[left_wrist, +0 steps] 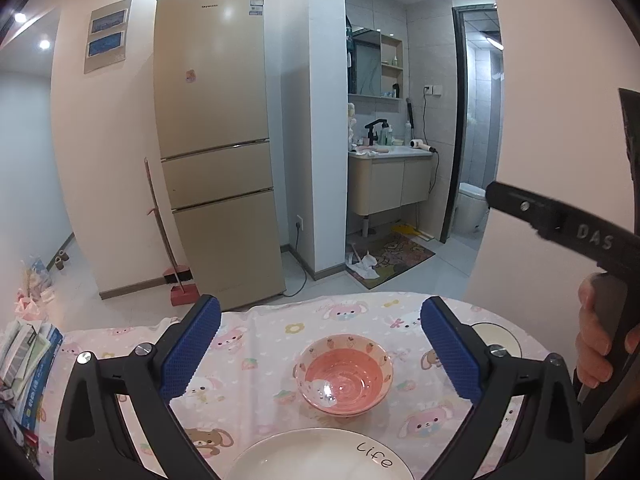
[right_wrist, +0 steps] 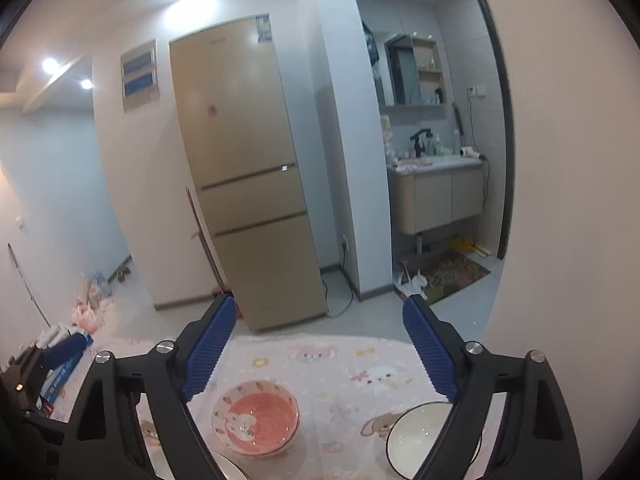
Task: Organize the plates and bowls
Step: 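Open both tools, raise them and move toward the white ribbed bowl, then close the left tool on the white bowl rim while the right tool grips its opposite rim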
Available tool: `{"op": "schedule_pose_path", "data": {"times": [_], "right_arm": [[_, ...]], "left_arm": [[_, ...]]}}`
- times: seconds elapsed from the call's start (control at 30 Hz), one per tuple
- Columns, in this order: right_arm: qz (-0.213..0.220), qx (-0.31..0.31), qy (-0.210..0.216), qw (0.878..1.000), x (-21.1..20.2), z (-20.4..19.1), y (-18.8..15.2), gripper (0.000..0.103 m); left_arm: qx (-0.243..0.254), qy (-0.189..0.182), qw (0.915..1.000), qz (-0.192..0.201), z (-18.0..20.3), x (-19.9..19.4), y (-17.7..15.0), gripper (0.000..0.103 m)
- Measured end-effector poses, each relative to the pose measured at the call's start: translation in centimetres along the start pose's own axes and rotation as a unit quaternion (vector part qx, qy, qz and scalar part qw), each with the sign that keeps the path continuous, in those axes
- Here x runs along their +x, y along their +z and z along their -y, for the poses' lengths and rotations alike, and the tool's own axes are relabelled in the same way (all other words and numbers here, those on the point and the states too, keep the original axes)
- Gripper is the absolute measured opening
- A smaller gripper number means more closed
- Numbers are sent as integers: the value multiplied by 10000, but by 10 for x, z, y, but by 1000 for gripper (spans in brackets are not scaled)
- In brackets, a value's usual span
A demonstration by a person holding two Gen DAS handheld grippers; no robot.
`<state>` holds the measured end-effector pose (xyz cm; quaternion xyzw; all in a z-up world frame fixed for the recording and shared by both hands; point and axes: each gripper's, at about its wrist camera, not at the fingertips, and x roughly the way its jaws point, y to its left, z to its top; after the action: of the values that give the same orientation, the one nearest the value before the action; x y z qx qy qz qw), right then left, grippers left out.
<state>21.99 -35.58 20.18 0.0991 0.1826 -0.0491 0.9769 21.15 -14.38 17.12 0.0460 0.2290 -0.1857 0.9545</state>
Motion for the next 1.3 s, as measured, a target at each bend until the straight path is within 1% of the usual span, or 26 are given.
{"op": "schedule_pose_path", "data": {"times": [0.03,0.13,0.3,0.4,0.47,0.5,0.53,0.57,0.67,0.73,0.83,0.87,0.93,1.07,1.13,1.3], "right_arm": [[66,17,22,10000,-5,2,0,94],[220,36,55,9997,-16,5,3,95],[173,-7,-38,9998,-18,7,0,95],[51,-117,-124,9998,-21,15,-13,95],[3,-316,-250,9992,-29,23,-19,95],[40,-350,-342,9988,-33,28,-21,95],[113,-350,-456,9983,-40,34,-24,95],[208,-322,-556,9977,-49,42,-27,95],[432,-151,-670,9967,-71,64,-31,95],[529,-24,-670,9963,-85,78,-36,103],[690,44,-740,9949,-103,92,-46,103],[731,33,-768,9944,-107,96,-49,103],[843,-45,-858,9927,-117,104,-56,103],[990,-233,-952,9903,-132,115,-69,103],[997,-230,-966,9901,-137,120,-73,103],[1106,-78,-1026,9885,-140,138,-87,103]], "left_arm": [[-19,-2,10000,28,-1,-2,0,100],[-64,-1,10000,74,-2,-6,1,101],[-165,-129,9995,244,0,-14,2,101],[-238,-234,9988,360,7,-18,1,101],[-171,-453,9975,515,17,-20,-3,101],[-126,-633,9961,609,24,-22,-5,101],[-127,-800,9943,693,32,-24,-9,101],[-158,-875,9934,731,39,-25,-12,101],[-262,-1165,9896,806,57,-27,-20,101],[-268,-1193,9885,890,69,-29,-24,101],[-153,-1002,9886,1118,90,-32,-30,101],[-119,-1011,9880,1162,96,-33,-33,101],[-27,-1057,9880,1129,108,-34,-37,101],[-65,-1397,9853,986,128,-29,-47,102],[82,-1527,9838,935,140,-25,-52,102],[198,-1539,9834,942,169,-7,-72,102]]}}
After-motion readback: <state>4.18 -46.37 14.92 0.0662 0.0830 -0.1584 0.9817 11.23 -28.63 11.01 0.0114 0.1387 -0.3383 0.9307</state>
